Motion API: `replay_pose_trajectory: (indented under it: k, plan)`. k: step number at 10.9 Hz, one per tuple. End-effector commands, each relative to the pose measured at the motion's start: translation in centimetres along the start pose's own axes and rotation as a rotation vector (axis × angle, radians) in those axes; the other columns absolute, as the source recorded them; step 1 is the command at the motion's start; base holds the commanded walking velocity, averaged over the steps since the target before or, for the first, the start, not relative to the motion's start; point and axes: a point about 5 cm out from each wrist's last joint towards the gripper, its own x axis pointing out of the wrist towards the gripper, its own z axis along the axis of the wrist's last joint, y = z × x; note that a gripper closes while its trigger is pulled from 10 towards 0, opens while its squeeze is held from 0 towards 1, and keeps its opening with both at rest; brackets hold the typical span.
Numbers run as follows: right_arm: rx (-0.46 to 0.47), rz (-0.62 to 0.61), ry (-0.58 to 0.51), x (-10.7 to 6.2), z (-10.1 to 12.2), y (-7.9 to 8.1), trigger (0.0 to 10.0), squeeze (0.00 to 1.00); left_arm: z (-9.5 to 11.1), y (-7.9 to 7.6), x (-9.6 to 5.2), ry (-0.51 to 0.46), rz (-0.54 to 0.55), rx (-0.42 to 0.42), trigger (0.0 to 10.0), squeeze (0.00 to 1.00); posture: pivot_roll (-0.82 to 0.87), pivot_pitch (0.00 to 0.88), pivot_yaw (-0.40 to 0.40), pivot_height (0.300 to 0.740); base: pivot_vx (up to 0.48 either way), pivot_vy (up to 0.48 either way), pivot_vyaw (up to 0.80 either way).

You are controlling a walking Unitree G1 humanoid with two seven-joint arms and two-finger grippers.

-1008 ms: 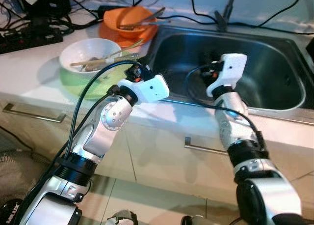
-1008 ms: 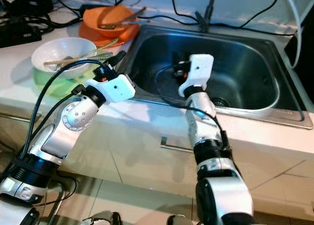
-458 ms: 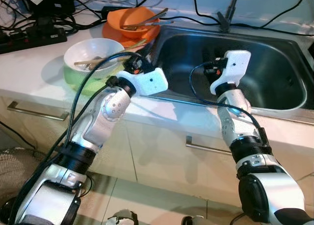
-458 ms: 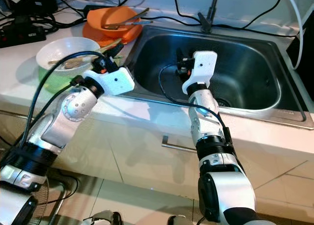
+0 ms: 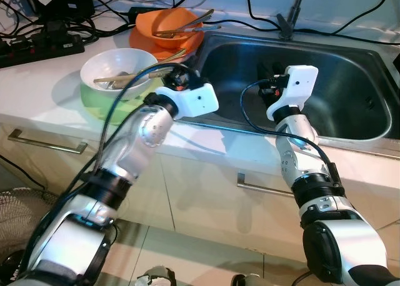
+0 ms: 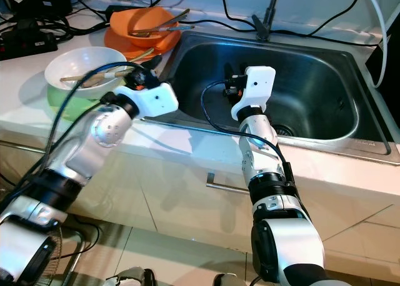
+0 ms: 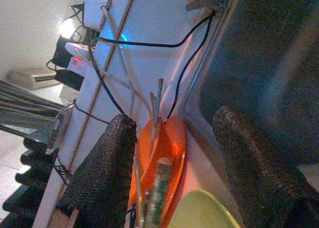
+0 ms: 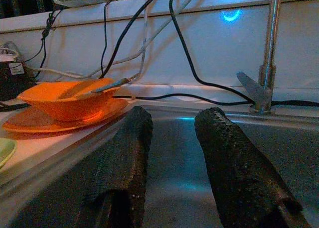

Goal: Kitchen organization

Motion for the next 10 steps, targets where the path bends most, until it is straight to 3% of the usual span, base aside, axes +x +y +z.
replay_pose_trajectory:
  k: [1, 2, 3, 4, 5, 6, 10]
  plan:
    - [0.012, -0.011, -0.016, 0.26, 0.33, -0.08, 10.0, 0.00, 0.16, 0.34, 0.35, 0.007, 0.008, 0.025, 10.0, 0.00, 0.09, 0.070, 0.009, 0.740, 0.000, 0.000, 0.00]
    - [0.012, -0.012, -0.015, 0.21, 0.28, -0.11, 10.0, 0.00, -0.04, 0.13, 0.50, 0.029, 0.002, 0.030, 9.4, 0.00, 0.09, 0.070, 0.008, 0.740, 0.000, 0.000, 0.00]
    - [0.012, -0.011, -0.013, 0.19, 0.23, -0.09, 10.0, 0.00, -0.14, 0.11, 0.54, 0.041, 0.007, 0.029, 3.2, 0.00, 0.09, 0.070, 0.008, 0.740, 0.000, 0.000, 0.00]
    - [0.014, -0.011, -0.014, 0.18, 0.24, -0.07, 10.0, 0.00, -0.29, 0.11, 0.57, 0.051, 0.010, 0.033, 1.3, 0.00, 0.09, 0.070, 0.008, 0.740, 0.000, 0.000, 0.00]
    - [0.015, -0.011, -0.015, 0.19, 0.24, -0.04, 10.0, 0.00, -0.40, 0.10, 0.59, 0.056, 0.007, 0.039, 0.9, 0.00, 0.09, 0.066, 0.012, 0.740, 0.000, 0.000, 0.00]
    - [0.015, -0.011, -0.014, 0.18, 0.22, -0.03, 10.0, 0.00, -0.48, 0.08, 0.59, 0.059, 0.006, 0.040, 0.0, 0.00, 0.09, 0.065, 0.011, 0.740, 0.000, 0.000, 0.00]
    - [0.020, -0.008, -0.017, 0.24, 0.23, 0.15, 10.0, 0.00, -0.53, 0.45, 0.66, 0.073, 0.029, 0.049, 0.0, 0.00, 0.09, 0.045, 0.014, 0.740, 0.000, 0.000, 0.00]
